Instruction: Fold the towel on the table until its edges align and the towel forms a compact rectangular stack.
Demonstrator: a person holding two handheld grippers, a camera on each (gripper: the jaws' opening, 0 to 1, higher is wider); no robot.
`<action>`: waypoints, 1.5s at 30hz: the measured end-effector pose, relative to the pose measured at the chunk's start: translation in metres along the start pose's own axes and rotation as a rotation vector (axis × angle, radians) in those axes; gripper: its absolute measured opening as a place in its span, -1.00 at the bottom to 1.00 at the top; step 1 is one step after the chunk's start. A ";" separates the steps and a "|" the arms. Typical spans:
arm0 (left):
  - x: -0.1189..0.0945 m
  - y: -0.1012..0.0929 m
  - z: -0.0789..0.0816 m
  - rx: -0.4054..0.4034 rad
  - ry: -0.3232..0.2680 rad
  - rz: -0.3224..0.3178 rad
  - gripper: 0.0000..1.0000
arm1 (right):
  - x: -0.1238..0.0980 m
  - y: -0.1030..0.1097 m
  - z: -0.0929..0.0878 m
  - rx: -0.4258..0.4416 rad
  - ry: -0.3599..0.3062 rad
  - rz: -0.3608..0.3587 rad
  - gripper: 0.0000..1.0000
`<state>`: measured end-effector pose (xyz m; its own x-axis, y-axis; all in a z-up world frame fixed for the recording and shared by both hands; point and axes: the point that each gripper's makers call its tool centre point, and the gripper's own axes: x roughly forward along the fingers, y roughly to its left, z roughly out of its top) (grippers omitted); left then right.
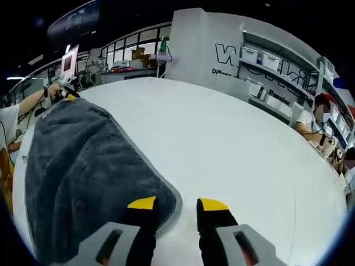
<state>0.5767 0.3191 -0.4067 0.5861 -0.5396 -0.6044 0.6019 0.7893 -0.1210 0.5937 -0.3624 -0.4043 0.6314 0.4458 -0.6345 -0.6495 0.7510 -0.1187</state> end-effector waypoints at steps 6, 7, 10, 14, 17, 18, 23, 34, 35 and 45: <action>0.005 -0.003 -0.004 0.021 0.024 0.002 -0.18 | 0.006 -0.001 -0.004 -0.008 0.024 0.016 -0.43; 0.005 -0.003 -0.004 0.025 0.025 0.002 -0.20 | 0.006 -0.001 -0.004 -0.008 0.024 0.017 -0.45; 0.008 -0.007 -0.004 0.035 0.034 -0.005 -0.29 | 0.008 -0.001 -0.004 -0.004 0.025 0.022 -0.55; 0.013 -0.009 -0.002 0.041 0.032 -0.018 -0.46 | 0.013 -0.002 -0.001 0.021 0.021 0.027 -0.62; 0.013 -0.010 -0.001 0.050 0.035 -0.021 -0.53 | 0.013 0.000 -0.002 0.029 0.032 0.032 -0.62; 0.013 -0.011 -0.001 0.055 0.036 -0.022 -0.55 | 0.013 0.000 -0.002 0.032 0.035 0.033 -0.62; 0.014 -0.009 0.000 0.052 0.035 -0.019 -0.68 | 0.013 0.005 -0.002 0.025 0.034 0.047 -0.72; 0.009 0.000 0.005 0.034 0.041 0.016 -0.89 | 0.009 0.001 0.002 0.004 0.029 0.010 -0.92; 0.007 0.002 0.008 0.033 0.031 0.025 -0.90 | 0.008 -0.001 0.006 0.001 0.017 -0.001 -0.92; -0.016 0.016 0.053 0.042 -0.137 0.136 -0.90 | -0.014 -0.027 0.055 -0.036 -0.127 -0.143 -0.93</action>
<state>0.6055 0.3246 -0.3568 0.7304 -0.4658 -0.4995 0.5324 0.8464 -0.0110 0.6257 -0.3617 -0.3502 0.7655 0.3953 -0.5077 -0.5624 0.7944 -0.2295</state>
